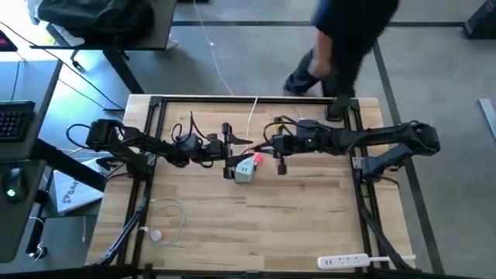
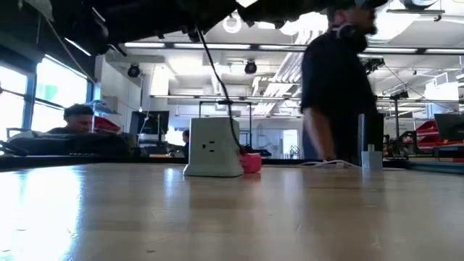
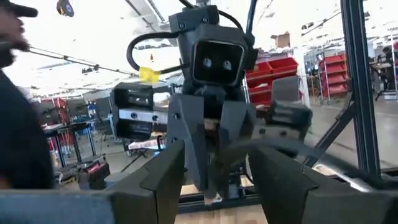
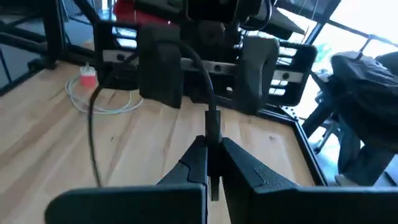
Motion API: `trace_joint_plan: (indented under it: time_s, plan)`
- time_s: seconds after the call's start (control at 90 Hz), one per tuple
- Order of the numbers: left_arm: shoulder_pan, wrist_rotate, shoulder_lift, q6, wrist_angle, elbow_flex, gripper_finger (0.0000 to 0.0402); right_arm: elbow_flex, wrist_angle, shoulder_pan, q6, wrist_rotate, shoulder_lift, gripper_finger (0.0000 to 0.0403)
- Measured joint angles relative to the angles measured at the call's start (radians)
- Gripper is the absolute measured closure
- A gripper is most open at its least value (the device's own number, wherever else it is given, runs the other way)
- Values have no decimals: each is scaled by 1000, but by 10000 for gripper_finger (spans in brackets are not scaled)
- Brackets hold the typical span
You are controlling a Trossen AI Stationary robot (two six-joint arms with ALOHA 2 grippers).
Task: Insert USB
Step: Insert the black charger cable into the pink charger adapter
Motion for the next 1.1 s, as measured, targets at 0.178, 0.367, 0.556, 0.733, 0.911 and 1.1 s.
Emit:
trace_joint_plan:
  time_s: [0.178,0.367,0.556,0.733,0.911,1.1]
  plan:
    - [0,0,0,-2,-1,0,245,0,68,0,0,-5,20,403]
    - [0,1,0,5,6,0,279,1,83,0,-9,-9,26,403]
    - [-1,-33,0,6,8,0,330,1,90,-1,-16,-10,26,403]
    - [0,-40,0,10,10,0,368,0,90,-1,-16,-8,27,403]
    - [0,-66,0,9,7,0,390,0,90,-2,-7,-3,30,403]
    - [0,-84,0,7,6,0,396,0,90,-2,-8,0,30,403]
